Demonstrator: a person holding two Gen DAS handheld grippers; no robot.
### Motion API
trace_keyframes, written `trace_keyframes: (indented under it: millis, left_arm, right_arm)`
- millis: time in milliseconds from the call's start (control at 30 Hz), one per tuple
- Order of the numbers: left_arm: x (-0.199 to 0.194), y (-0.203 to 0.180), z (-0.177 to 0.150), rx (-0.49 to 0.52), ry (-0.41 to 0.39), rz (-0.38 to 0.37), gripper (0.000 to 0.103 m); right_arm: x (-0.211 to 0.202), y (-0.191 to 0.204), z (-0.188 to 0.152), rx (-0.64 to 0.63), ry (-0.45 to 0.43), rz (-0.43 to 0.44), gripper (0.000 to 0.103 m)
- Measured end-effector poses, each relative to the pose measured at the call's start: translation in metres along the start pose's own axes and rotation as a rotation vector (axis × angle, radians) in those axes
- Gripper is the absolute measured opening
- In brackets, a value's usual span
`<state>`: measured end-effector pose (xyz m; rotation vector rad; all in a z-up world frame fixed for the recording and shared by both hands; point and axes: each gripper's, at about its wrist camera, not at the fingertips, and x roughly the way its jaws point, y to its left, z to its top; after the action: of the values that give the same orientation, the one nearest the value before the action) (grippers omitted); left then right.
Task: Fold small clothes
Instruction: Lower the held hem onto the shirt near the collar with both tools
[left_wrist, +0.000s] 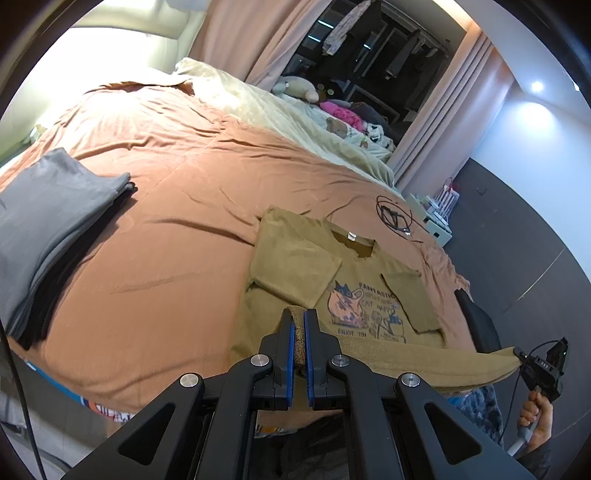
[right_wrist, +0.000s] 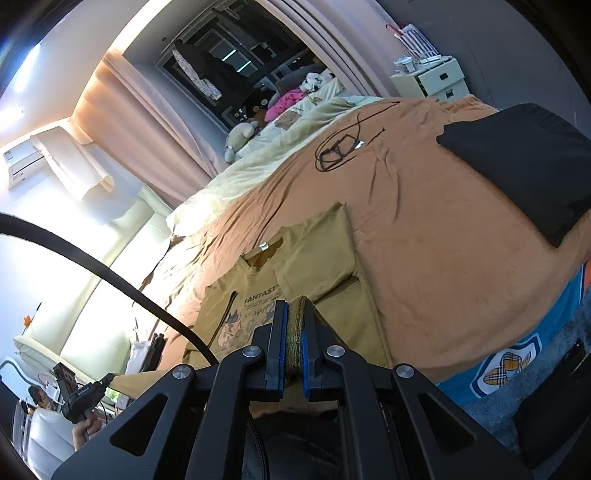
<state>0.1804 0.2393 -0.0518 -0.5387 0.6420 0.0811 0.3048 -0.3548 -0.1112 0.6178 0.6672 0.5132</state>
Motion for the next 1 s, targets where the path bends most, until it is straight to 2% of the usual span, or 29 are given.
trace_keyframes:
  millis: [433,1000]
  left_arm:
    - [0.056,-0.005,0.050,0.009,0.032,0.031,0.005]
    - [0.145,-0.004,0.110,0.043,0.055,0.117,0.005]
  right_arm:
    - [0.049,0.001,0.033,0.017,0.033,-0.016,0.003]
    - [0.136,-0.007,0.080,0.043,0.089,-0.036,0.003]
